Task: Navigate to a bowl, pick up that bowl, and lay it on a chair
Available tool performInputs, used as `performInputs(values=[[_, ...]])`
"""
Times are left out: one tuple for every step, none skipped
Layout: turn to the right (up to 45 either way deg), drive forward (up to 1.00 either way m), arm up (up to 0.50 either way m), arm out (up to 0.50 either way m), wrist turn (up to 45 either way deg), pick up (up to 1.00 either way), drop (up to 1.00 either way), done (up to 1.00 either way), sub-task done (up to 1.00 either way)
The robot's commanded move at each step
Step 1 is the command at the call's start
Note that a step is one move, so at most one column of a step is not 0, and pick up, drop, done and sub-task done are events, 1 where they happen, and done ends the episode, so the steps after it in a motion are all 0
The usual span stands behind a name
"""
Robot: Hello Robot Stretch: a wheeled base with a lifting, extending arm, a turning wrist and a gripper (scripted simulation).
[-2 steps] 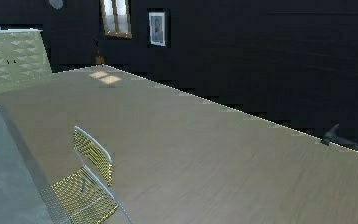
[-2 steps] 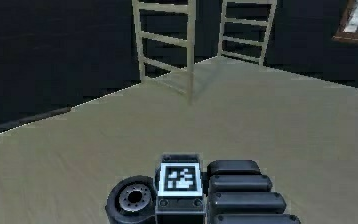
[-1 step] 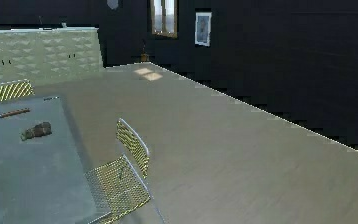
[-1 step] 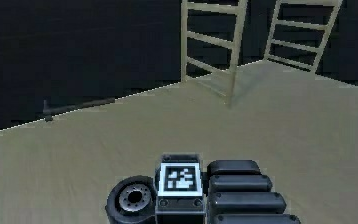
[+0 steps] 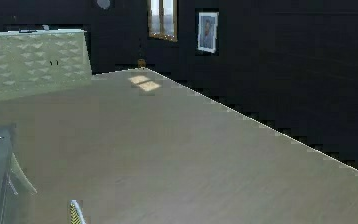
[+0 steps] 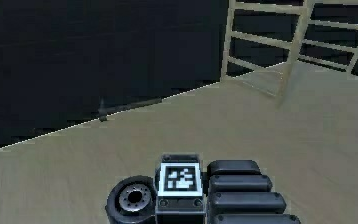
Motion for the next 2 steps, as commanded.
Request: performInputs(values=[[45.0,0.0,0.0,0.0,0.0,0.0,0.0,0.0,0.0],[45.0,0.0,0.0,0.0,0.0,0.0,0.0,0.0,0.0]])
